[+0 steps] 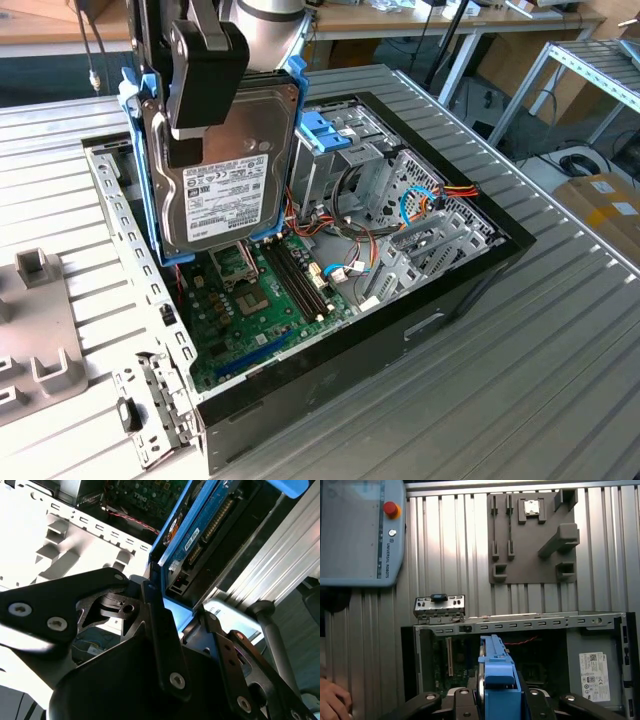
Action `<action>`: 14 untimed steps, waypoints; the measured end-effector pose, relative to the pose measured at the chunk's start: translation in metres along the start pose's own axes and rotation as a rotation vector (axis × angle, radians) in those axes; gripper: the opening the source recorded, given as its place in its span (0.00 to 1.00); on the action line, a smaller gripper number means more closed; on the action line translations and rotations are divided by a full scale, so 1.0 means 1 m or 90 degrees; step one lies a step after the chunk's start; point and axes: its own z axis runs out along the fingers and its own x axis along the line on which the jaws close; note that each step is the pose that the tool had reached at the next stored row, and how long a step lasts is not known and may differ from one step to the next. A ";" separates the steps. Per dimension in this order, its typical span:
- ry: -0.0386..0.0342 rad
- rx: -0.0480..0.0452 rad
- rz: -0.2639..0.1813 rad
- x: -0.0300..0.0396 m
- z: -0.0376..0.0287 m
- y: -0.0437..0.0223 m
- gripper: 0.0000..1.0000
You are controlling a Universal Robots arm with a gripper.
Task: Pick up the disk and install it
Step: 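Pick up the disk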
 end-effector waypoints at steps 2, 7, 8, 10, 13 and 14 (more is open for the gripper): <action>0.0000 0.0000 0.000 0.0000 0.0000 -0.0001 0.37; 0.0000 0.0000 0.000 0.0000 -0.0001 -0.0018 0.37; 0.0000 0.0000 0.000 0.0000 -0.0001 -0.0024 0.37; 0.0000 0.0000 0.000 -0.0001 -0.0002 -0.0042 0.37; 0.0000 0.0000 0.000 -0.0002 -0.0003 -0.0063 0.37; 0.0000 0.0000 0.000 -0.0002 -0.0003 -0.0072 0.37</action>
